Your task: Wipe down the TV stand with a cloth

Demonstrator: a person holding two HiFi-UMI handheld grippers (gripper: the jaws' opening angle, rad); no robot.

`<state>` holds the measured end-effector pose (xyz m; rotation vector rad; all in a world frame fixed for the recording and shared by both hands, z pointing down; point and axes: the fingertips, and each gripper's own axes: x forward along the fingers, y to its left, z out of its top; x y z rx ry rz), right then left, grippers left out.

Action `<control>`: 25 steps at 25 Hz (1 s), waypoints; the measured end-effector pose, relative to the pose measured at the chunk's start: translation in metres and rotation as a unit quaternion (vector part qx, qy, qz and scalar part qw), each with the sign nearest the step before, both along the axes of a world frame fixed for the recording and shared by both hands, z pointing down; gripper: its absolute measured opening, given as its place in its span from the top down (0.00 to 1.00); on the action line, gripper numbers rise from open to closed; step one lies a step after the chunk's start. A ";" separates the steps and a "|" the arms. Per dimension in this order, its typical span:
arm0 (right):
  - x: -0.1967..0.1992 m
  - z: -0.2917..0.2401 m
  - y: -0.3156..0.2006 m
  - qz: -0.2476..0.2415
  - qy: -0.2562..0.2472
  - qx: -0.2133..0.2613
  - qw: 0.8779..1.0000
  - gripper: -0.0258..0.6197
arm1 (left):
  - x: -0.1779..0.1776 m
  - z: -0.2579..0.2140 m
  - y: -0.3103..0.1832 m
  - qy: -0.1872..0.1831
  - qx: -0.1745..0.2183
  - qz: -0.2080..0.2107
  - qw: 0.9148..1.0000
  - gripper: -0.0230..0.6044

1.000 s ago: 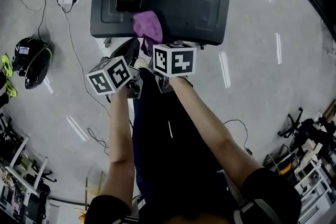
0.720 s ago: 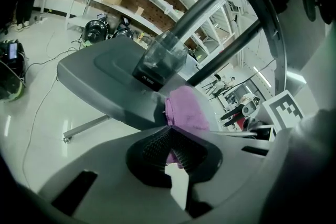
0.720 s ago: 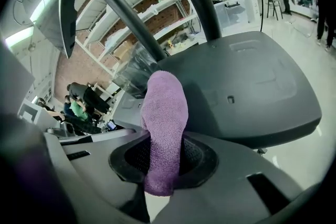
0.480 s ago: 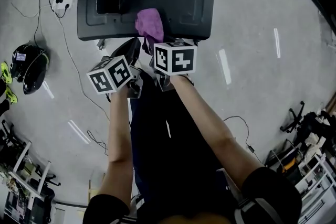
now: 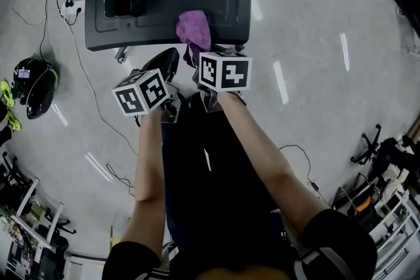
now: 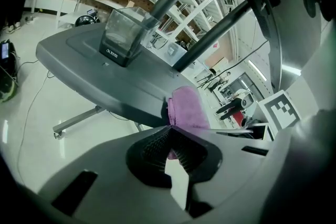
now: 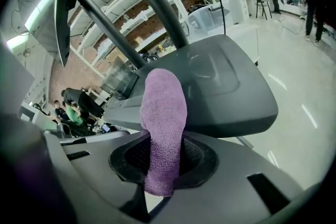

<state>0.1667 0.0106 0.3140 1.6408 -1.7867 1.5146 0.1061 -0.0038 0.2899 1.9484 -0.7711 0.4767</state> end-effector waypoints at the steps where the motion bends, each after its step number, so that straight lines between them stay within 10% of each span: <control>1: 0.004 0.000 0.002 0.002 0.001 0.000 1.000 0.82 | 0.003 0.000 0.002 0.001 0.000 0.001 1.000 0.95; 25: 0.097 0.003 0.046 0.072 -0.008 -0.009 0.997 0.82 | 0.041 -0.008 0.044 -0.012 0.002 0.009 1.000 0.95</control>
